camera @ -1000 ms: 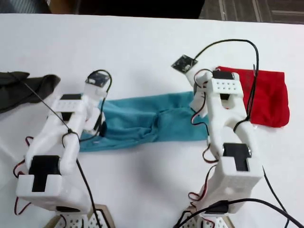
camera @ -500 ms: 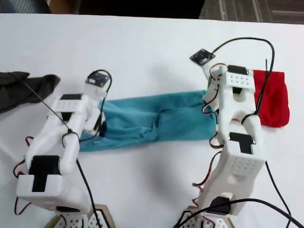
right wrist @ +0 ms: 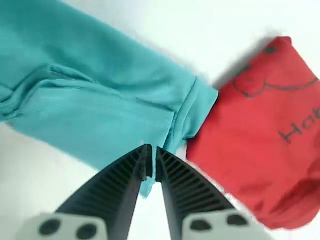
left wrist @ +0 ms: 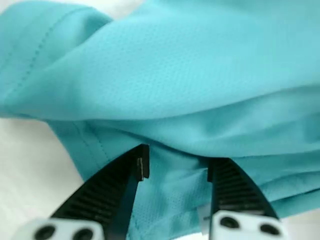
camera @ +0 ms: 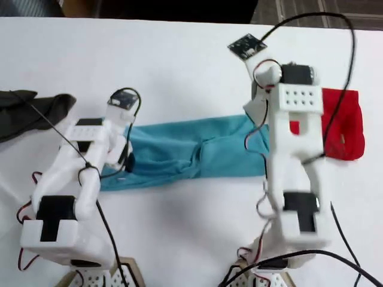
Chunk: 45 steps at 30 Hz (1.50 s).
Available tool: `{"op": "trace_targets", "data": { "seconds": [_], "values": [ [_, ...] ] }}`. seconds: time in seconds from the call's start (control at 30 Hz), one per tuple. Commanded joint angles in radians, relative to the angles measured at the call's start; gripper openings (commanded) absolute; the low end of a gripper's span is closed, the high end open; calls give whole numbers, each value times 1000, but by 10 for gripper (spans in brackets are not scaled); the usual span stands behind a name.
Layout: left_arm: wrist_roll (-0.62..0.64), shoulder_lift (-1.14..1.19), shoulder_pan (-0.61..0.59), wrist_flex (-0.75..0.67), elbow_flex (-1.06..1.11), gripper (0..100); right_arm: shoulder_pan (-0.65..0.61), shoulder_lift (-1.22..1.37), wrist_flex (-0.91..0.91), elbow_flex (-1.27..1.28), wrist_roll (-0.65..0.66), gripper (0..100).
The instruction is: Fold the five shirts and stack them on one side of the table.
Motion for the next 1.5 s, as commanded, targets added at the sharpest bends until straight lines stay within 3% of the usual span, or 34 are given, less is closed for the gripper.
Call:
{"op": "trace_targets", "data": {
  "seconds": [0.0,0.4,0.5,0.63,0.73,0.8,0.93,1.03,1.23,1.47],
  "values": [
    [-5,8,15,-14,-28,207,13,-183,22,164,-29,26],
    [-6,-2,35,-2,-58,207,174,-555,-691,1154,-71,21],
    [-5,-2,69,161,-174,207,174,-573,-865,1326,-71,23],
    [-3,-2,71,512,-449,207,174,-584,-993,1430,-71,23],
    [-11,-2,5,741,-668,207,174,-579,-1003,1422,-74,24],
    [-11,2,-75,810,-763,207,174,-579,-1003,1424,-77,24],
    [-11,34,-175,766,-697,207,174,-579,-1003,1424,-78,24],
    [-11,80,-170,710,-532,207,176,-581,-1003,1425,-78,24],
    [-14,98,-147,437,-246,207,176,-581,-1003,1425,-78,24],
    [-101,91,-118,387,-35,207,176,-581,-1004,1424,-78,24]
  ]
}}
